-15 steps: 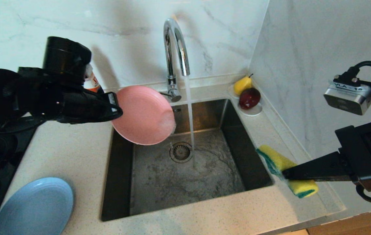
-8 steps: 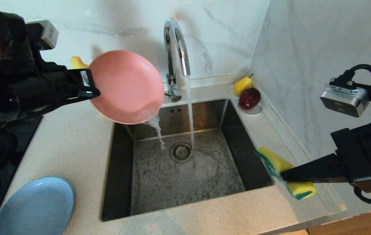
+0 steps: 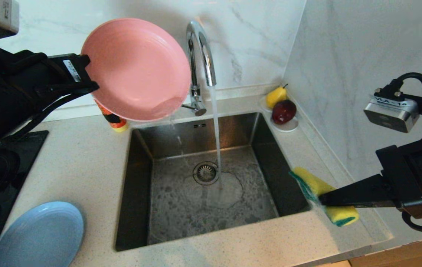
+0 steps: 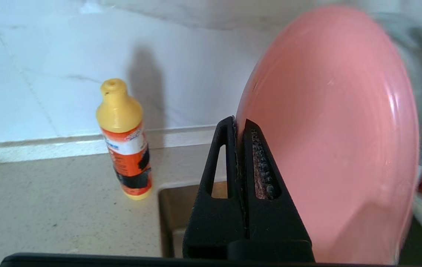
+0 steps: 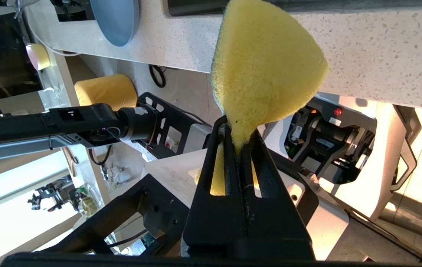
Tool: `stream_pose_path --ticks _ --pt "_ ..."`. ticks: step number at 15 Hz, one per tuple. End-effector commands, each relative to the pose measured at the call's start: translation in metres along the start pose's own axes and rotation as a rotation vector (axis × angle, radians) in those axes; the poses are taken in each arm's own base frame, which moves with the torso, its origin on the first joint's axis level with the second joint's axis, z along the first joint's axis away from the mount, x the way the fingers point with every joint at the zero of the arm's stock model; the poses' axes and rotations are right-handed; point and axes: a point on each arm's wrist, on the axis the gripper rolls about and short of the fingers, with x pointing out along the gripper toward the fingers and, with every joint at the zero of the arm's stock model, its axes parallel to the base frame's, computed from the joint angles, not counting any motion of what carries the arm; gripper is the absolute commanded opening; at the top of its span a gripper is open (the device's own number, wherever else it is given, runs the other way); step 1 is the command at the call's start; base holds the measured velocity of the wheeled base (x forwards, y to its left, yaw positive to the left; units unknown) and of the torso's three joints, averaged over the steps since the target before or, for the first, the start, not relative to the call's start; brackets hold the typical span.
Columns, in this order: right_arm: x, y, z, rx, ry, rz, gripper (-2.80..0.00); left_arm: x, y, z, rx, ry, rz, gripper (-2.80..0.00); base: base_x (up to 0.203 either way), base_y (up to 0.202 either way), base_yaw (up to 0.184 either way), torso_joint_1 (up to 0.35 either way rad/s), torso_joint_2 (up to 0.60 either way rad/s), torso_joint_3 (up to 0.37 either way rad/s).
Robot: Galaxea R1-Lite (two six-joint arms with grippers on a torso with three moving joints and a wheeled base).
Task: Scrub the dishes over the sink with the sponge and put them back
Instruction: Wash the plate, then wipe the plate
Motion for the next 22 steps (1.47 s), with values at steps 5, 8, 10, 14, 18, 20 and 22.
stream_pose_path --ticks 5,8,10,14,18,20,22 --pt "-0.006 0.003 -0.002 -0.004 -0.008 0.017 -2.80 -0.020 0.004 0.002 -0.015 0.035 -0.009 -2.80 0.000 0.000 0.000 0.000 0.00 0.000" --pt "-0.012 0.004 -0.004 -0.009 -0.018 0.027 -2.80 -0.033 0.006 -0.007 -0.056 0.189 -0.004 -2.80 0.000 0.000 0.000 0.000 0.00 0.000" --pt "-0.012 0.004 -0.005 -0.009 -0.018 0.027 -2.80 -0.046 0.008 -0.013 -0.088 0.342 -0.021 -2.80 0.000 0.000 0.000 0.000 0.00 0.000" --pt "-0.014 0.007 -0.005 -0.019 -0.019 0.043 -2.80 -0.064 0.010 -0.014 -0.168 0.471 -0.076 -2.80 0.000 0.000 0.000 0.000 0.00 0.000" --pt "-0.021 0.018 -0.004 -0.046 0.006 0.128 -2.80 -0.076 0.012 -0.030 -0.147 0.513 -0.086 -2.80 0.000 0.000 0.000 0.000 0.00 0.000" --pt "-0.022 0.025 -0.001 -0.056 0.040 0.185 -2.80 -0.080 0.011 -0.037 -0.097 0.520 -0.110 -2.80 0.000 0.000 0.000 0.000 0.00 0.000" --pt "-0.015 0.033 0.000 -0.072 0.082 0.208 -2.80 -0.085 0.009 -0.041 -0.065 0.489 -0.166 -2.80 0.000 0.000 0.000 0.000 0.00 0.000"
